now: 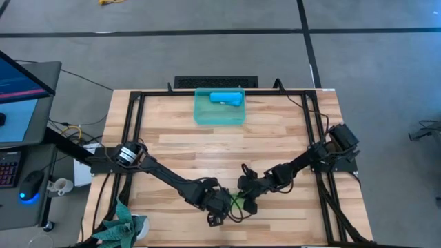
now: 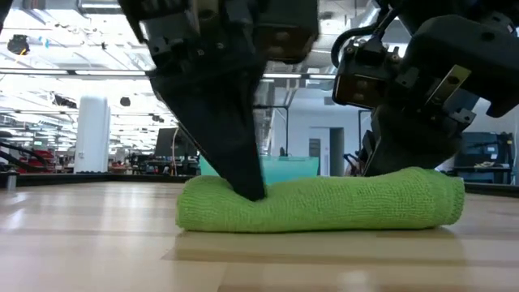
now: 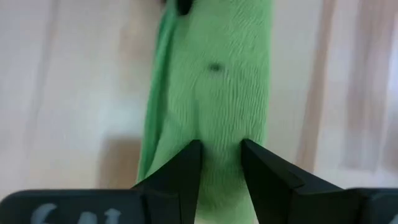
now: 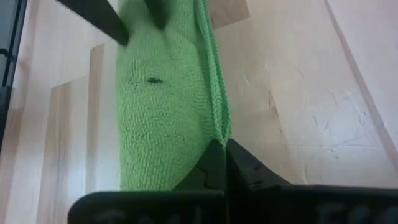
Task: Roll microfiber towels into tight, uniform cylinder then place into a basket
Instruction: Roll the green microfiber cloth
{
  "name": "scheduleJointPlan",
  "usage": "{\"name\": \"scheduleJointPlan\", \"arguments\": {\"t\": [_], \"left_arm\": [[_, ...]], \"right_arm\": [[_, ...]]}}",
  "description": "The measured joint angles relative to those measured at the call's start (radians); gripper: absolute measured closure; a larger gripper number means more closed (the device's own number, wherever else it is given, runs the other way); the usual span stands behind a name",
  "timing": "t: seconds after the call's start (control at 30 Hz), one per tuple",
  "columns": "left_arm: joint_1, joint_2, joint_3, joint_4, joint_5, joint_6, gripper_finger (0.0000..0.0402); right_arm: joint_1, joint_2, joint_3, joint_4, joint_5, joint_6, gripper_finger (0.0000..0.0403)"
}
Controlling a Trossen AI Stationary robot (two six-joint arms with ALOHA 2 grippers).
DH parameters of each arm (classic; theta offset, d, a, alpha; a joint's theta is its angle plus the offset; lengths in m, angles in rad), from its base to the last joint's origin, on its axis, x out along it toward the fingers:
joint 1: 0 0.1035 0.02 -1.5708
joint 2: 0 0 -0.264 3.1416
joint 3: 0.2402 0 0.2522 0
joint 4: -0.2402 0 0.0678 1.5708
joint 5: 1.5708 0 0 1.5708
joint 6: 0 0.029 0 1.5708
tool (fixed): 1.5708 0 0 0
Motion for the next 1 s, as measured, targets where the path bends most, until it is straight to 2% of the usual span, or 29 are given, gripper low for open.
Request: {"name": "scheduleJointPlan", "arguments": {"t": [0.2, 0.4, 0.73, 0.87, 1.0], "left_arm": [[-0.012, -0.051, -0.001, -0.07, -0.036, 0.0, 0.0289], [-0.025, -0.092, -0.001, -0.086, -0.067, 0.003, 0.029], [-0.001, -0.088, 0.002, -0.083, -0.036, 0.034, 0.0289], [0.014, -0.088, 0.003, -0.089, -0.036, 0.04, 0.0272], [0.027, -0.083, 0.003, -0.09, -0.037, 0.027, 0.0233]], "right_arm": [[0.0, 0.0, -0.001, 0.001, 0.001, 0.0, 0.0382], [0.0, 0.0, -0.002, 0.001, 0.004, -0.001, 0.0394], [0.002, 0.0, -0.002, 0.002, 0.016, -0.002, 0.0388], [0.002, 0.0, -0.002, 0.002, 0.016, -0.002, 0.0393], [0.002, 0.0, -0.002, 0.002, 0.016, -0.002, 0.0385]]}}
